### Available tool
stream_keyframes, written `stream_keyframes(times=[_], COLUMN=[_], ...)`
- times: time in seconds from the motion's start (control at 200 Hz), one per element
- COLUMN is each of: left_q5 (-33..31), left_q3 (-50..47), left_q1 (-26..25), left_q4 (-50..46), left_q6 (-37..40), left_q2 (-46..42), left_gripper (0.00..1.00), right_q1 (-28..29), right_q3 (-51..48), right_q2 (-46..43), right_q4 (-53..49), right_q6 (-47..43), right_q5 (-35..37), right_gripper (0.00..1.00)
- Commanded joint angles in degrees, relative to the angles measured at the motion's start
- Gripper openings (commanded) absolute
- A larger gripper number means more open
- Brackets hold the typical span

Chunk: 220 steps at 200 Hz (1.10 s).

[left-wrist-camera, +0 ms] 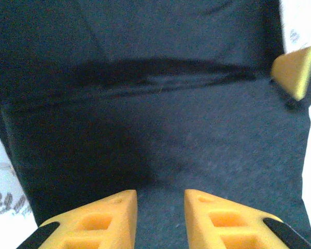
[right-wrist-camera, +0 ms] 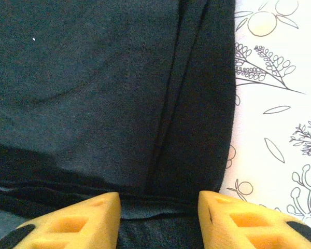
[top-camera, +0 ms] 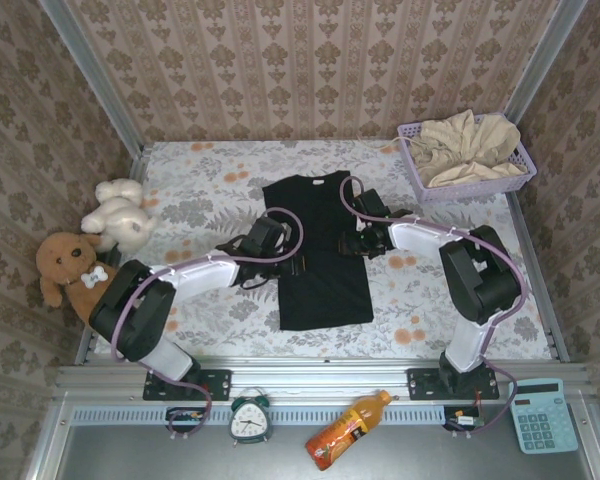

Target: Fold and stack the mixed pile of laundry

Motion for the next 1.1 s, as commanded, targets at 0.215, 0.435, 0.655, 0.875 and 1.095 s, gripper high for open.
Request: stream_keyframes(times=[0.215, 0.435, 0.655, 0.875, 1.095], left_q5=[2.0, 1.5, 1.4, 1.2, 0.9], left_q3=[-1.2, -0.9, -0.4, -0.8, -1.5], left_q1=[-1.4, -1.3, -1.4, -1.4, -1.4], left_q4=[1.2, 1.5, 1.4, 1.4, 1.6], left_q6=[-1.8, -1.8, -1.7, -1.7, -1.9], left_q2=[3.6, 4.0, 4.3, 4.7, 4.9], left_gripper=[0.32, 0.32, 0.32, 0.32, 0.32], right_q1=[0.2, 0.3, 0.3, 0.3, -0.1], right_q3=[-0.9, -3.2, -3.3, -2.4, -3.3], right_q2=[-1.9, -1.7, -2.8, -7.9, -9.2], right_q4=[-3.5, -0.9, 0.3, 0.4, 7.1], right_q6=[-1.2, 1.1, 1.9, -0.1, -1.6], right_q5=[2.6, 0.0, -1.4, 1.6, 4.4], right_gripper=[0.49, 0.42, 0.14, 0.0, 0.0])
